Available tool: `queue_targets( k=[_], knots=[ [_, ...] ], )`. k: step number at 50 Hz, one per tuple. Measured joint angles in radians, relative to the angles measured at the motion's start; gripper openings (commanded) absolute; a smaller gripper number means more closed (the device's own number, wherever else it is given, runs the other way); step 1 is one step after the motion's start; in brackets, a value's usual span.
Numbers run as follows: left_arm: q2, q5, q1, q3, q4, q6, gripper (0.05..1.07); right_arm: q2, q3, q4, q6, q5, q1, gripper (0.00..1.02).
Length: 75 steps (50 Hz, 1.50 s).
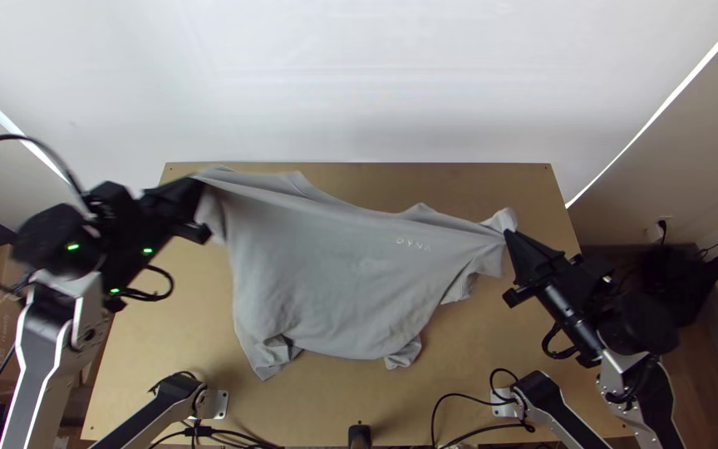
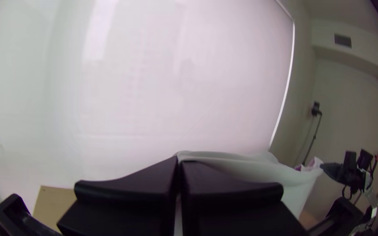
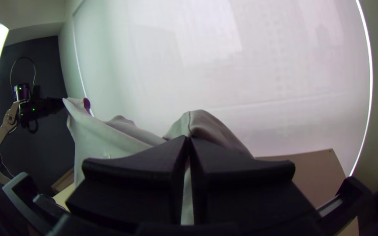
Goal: Fold the t-shirt
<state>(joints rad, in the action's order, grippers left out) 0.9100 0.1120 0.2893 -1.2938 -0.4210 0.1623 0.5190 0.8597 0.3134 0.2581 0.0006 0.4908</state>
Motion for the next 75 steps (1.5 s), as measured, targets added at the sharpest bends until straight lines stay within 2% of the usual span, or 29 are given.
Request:
queue_targets(
  k=[7, 14, 21, 29, 36, 47, 60, 61, 62, 67, 68, 70, 75],
  knots=[
    [0.067, 0.008, 0.087, 0.077, 0.026, -0.049, 0.08, -0.062, -0.129, 0.074, 0.031, 0.010, -0.032, 0.02],
    [0.178, 0.012, 0.175, 0.094, 0.089, -0.084, 0.08, -0.068, -0.217, 0.154, 0.072, 0.011, -0.113, 0.02],
    [0.326, 0.027, 0.248, 0.094, 0.190, -0.112, 0.08, -0.025, -0.279, 0.163, 0.083, 0.011, -0.208, 0.02],
    [0.517, 0.070, 0.290, 0.084, 0.303, -0.121, 0.08, 0.088, -0.341, 0.065, 0.082, 0.007, -0.332, 0.02],
    [0.687, 0.092, 0.320, 0.033, 0.338, -0.127, 0.08, 0.189, -0.364, -0.003, 0.084, 0.005, -0.385, 0.02],
    [0.920, 0.117, 0.344, -0.133, 0.393, -0.138, 0.08, 0.366, -0.381, -0.139, 0.106, -0.008, -0.525, 0.02],
    [1.172, 0.140, 0.358, -0.365, 0.389, -0.138, 0.08, 0.454, -0.381, -0.196, 0.147, -0.008, -0.602, 0.02],
    [1.192, 0.140, 0.361, -0.385, 0.385, -0.138, 0.08, 0.459, -0.381, -0.200, 0.155, -0.007, -0.605, 0.04],
    [1.210, 0.140, 0.363, -0.399, 0.385, -0.138, 0.08, 0.463, -0.381, -0.201, 0.156, -0.006, -0.610, 0.10],
    [1.296, 0.140, 0.374, -0.489, 0.367, -0.138, 0.08, 0.474, -0.380, -0.205, 0.166, 0.000, -0.631, 0.48],
    [1.312, 0.140, 0.376, -0.506, 0.360, -0.138, 0.08, 0.475, -0.380, -0.205, 0.166, 0.002, -0.634, 0.57],
    [1.343, 0.140, 0.380, -0.537, 0.356, -0.142, 0.08, 0.480, -0.371, -0.205, 0.169, 0.008, -0.640, 0.80],
    [1.394, 0.139, 0.389, -0.578, 0.344, -0.150, 0.08, 0.516, -0.304, -0.189, 0.178, 0.011, -0.656, 0.99]
  ],
)
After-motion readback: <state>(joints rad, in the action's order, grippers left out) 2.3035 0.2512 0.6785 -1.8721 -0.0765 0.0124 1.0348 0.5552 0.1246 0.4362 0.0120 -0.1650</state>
